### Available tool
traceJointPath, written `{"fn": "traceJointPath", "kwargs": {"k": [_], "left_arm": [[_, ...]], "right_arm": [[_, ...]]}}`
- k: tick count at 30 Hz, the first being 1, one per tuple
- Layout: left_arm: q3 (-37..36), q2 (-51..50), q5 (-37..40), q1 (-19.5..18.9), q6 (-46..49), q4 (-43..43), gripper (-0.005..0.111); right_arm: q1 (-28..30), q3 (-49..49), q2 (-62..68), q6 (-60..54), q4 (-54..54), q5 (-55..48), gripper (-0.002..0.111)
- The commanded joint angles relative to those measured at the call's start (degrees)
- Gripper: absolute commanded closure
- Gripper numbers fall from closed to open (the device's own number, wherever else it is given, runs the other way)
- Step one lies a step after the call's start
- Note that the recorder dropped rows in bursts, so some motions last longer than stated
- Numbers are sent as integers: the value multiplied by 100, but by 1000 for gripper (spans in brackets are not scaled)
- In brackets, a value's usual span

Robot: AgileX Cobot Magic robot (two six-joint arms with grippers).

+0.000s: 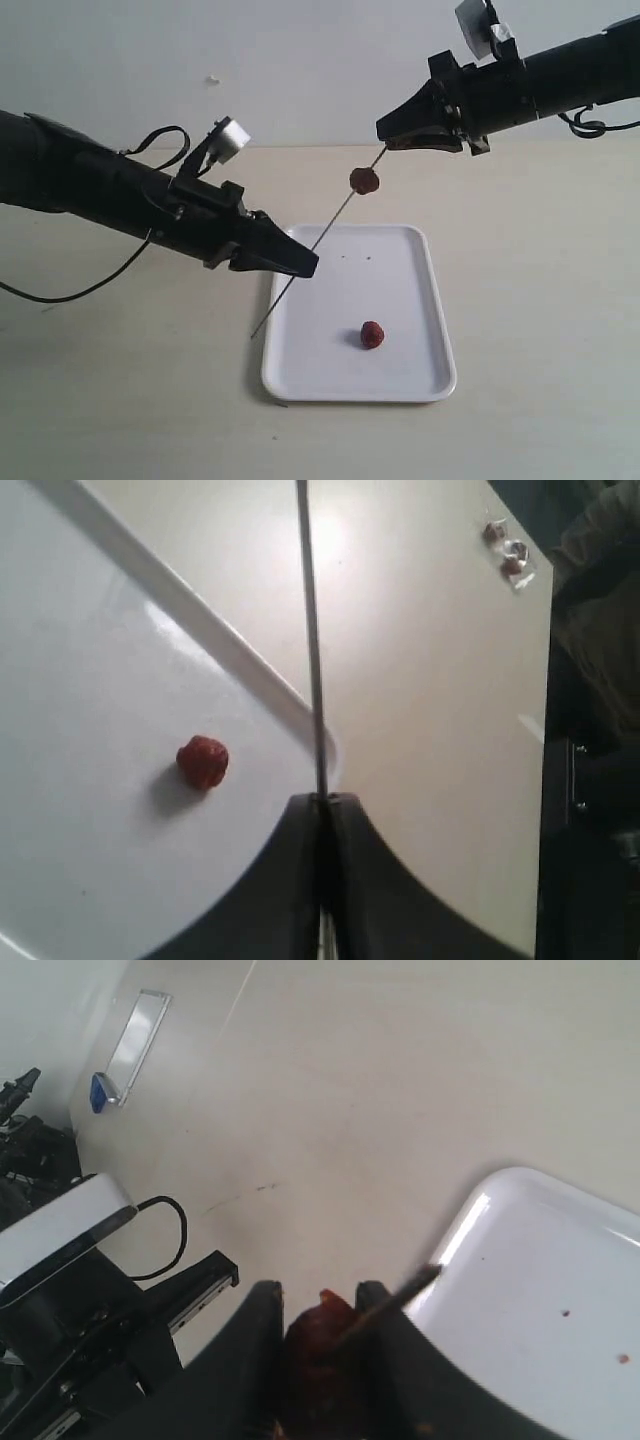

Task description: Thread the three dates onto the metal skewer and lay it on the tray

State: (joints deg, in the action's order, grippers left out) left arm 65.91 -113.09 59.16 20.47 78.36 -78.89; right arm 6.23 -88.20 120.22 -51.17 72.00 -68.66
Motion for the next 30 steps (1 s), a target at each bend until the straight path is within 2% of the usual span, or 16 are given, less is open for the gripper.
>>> {"fn": "traceJointPath", "kwargs": {"k": [1, 7, 11, 13, 18, 20, 25, 30], "left_arm": [[143, 31, 196, 156, 283, -521, 107], [469, 31, 102, 465, 258, -534, 107], [487, 31, -97, 449, 246, -455, 107], [487, 31, -272, 412, 238, -388, 107], [471, 31, -379, 266, 223, -176, 107], [471, 31, -379, 194, 173, -50, 107], [471, 31, -391, 1, 37, 306, 107], [471, 31, -391, -353, -5, 637, 107]], "right_arm": [[-46, -18, -28, -67, -45, -115, 83], [-194, -18, -28, -88, 4, -130, 83], [-179, -18, -28, -88, 4, -130, 83], [-163, -18, -28, -88, 64, -90, 77], [-122, -18, -28, -190, 383, 38, 53], [-113, -18, -28, -280, 483, 82, 48], [-72, -18, -169, -343, 550, 311, 45], [-21, -18, -485, -428, 415, 309, 45]]}}
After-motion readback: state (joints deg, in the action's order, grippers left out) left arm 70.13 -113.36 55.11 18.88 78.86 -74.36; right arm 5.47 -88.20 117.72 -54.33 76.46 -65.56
